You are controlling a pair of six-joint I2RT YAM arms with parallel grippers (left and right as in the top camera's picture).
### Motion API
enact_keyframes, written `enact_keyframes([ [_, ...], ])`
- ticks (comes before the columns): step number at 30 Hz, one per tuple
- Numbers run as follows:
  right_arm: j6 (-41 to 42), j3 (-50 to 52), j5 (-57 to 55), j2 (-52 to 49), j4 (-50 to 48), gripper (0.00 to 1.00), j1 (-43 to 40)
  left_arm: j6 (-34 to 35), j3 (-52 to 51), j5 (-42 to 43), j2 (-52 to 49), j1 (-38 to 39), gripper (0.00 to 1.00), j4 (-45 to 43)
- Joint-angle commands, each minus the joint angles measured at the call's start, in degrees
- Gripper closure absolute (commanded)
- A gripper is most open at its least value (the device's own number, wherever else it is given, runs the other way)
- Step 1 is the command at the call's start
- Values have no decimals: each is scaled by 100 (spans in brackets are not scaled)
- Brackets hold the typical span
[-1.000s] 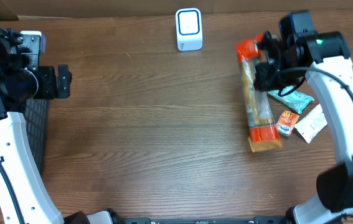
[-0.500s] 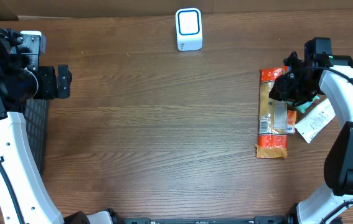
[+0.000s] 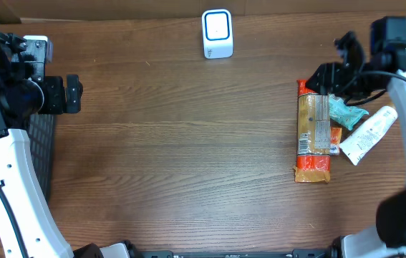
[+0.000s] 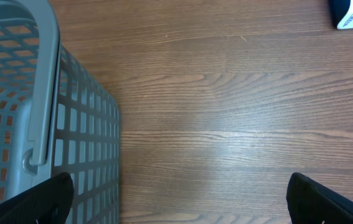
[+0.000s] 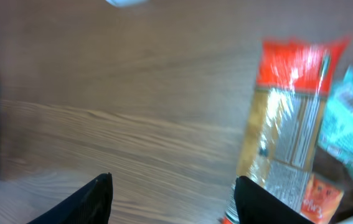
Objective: Scan the item barcode
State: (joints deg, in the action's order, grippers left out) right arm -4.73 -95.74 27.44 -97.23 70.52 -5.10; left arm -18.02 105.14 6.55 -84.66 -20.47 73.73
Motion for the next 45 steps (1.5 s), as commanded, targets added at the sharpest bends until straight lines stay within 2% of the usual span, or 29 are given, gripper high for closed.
enact_keyframes([
  [1,-13,-227,424,828,61,35,26,-66,-2,-37,-35,-15,0,-20],
  [14,-175,-225,413,1923,1003,33,26,-63,-2,-37,-35,-15,0,-22],
  [45,-168,-210,223,1939,1985,31,26,-66,-2,-37,-35,-15,0,-20],
])
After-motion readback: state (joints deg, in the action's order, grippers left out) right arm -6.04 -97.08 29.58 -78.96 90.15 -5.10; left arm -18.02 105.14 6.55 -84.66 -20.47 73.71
